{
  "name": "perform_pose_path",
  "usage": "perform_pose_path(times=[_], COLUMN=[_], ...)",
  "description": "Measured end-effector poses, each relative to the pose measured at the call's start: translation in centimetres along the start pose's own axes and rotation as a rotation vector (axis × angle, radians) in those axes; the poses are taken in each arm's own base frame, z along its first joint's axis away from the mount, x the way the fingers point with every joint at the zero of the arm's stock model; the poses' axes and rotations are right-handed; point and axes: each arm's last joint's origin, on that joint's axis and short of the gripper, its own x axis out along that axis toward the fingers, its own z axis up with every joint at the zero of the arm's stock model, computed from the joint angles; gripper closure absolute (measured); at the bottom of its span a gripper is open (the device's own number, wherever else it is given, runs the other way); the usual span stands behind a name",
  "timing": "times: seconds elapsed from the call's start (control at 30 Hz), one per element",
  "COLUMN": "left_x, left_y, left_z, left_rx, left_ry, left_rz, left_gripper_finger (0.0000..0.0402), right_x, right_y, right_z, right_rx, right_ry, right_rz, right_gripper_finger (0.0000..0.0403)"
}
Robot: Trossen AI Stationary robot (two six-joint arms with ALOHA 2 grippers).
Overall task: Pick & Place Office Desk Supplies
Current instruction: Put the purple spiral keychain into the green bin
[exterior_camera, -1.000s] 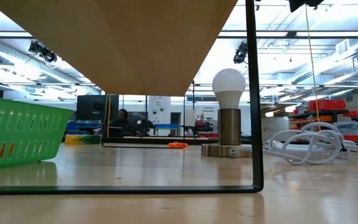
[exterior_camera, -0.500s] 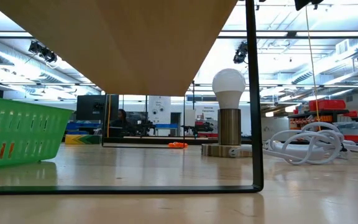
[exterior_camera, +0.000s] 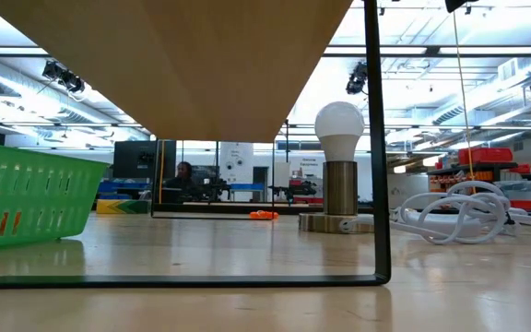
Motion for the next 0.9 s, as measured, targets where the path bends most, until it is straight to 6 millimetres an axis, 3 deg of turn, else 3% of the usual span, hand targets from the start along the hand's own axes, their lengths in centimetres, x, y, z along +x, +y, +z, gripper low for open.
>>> perform_pose_path(times=[0.23, 0.47, 0.67, 0.9], left_x=[-3.2, -6.0, -6.3, -5.3], left_y=[-1.8, -3.4, -4.9, -6.9], left_z=[-2.3, -4.2, -5.3, -6.0], left_rx=[-0.148, -0.303, -0.383, -0.396], left_ry=[-0.001, 0.156, 0.291, 0.41], left_rz=[0.017, -0.006, -0.059, -0.087], left_gripper_finger=[0.0389, 0.0389, 0.0389, 0.0389], right_x=[0.0, 0.0, 0.0, 0.0], right_y=[0.0, 0.1, 0.1, 0.1], right_z=[0.0, 0.0, -0.1, -0.1], right_rx=[0.027, 0.065, 0.077, 0.097], right_ry=[-0.002, 0.003, 0.01, 0.013], right_rz=[0.005, 0.008, 0.009, 0.009], right_gripper_finger=[0.0199, 0.0199, 0.0199, 0.0199])
